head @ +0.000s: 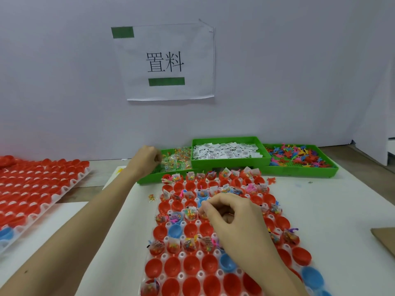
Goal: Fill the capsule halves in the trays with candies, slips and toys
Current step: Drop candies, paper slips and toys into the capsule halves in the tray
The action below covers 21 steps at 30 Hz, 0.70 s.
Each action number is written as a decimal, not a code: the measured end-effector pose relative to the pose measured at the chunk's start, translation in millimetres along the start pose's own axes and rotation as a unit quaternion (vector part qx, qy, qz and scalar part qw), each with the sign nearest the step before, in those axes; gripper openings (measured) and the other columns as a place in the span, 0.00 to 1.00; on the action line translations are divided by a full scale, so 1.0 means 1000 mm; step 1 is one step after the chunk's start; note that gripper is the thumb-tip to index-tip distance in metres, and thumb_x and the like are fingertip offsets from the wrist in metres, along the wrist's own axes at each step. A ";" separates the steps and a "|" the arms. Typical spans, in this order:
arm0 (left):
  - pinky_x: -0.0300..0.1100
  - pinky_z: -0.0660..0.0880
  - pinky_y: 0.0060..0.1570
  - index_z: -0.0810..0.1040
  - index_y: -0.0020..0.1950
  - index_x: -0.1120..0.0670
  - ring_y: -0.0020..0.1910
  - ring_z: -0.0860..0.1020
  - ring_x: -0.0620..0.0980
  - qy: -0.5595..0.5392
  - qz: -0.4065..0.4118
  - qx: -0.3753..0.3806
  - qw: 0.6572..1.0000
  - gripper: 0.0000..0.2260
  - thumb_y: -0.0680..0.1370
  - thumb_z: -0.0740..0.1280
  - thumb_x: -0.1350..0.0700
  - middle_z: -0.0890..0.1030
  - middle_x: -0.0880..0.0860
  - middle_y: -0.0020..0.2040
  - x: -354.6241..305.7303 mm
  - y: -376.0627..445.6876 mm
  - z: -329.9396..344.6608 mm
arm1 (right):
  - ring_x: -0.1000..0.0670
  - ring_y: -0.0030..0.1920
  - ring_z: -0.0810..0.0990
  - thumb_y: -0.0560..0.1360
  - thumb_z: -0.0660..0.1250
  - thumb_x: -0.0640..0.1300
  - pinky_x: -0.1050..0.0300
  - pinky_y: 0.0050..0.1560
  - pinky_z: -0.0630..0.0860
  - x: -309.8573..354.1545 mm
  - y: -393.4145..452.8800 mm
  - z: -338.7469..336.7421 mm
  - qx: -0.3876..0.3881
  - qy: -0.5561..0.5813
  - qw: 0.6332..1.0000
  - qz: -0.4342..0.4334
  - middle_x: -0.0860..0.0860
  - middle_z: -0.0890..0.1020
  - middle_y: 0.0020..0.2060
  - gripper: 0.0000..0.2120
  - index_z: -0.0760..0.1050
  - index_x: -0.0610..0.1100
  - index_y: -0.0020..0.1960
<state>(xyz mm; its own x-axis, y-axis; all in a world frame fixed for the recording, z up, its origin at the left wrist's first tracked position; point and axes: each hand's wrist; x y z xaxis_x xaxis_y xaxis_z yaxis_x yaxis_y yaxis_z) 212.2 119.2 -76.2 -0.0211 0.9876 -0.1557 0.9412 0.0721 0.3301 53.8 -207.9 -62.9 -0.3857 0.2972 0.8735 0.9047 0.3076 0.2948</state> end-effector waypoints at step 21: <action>0.39 0.81 0.45 0.87 0.47 0.57 0.40 0.83 0.50 -0.261 -0.013 -0.206 0.943 0.04 0.74 0.78 0.62 0.84 0.52 0.42 -0.060 -0.082 -0.048 | 0.61 0.40 0.82 0.80 0.70 0.49 0.68 0.41 0.77 -0.006 0.006 -0.005 -0.016 -0.024 1.000 0.007 0.63 0.84 0.37 0.08 0.83 0.54 0.42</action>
<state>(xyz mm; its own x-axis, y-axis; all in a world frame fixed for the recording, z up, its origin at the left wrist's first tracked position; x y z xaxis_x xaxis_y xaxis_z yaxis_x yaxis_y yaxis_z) 120.4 60.9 -49.4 0.2277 0.7892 -0.5704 0.7291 0.2502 0.6371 62.4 -212.5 -64.3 -0.3806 0.3448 0.8581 0.9150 0.2744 0.2957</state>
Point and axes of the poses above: each hand's wrist, its own y-axis towards the middle knuckle, its own z-axis out of the palm, x = y × z
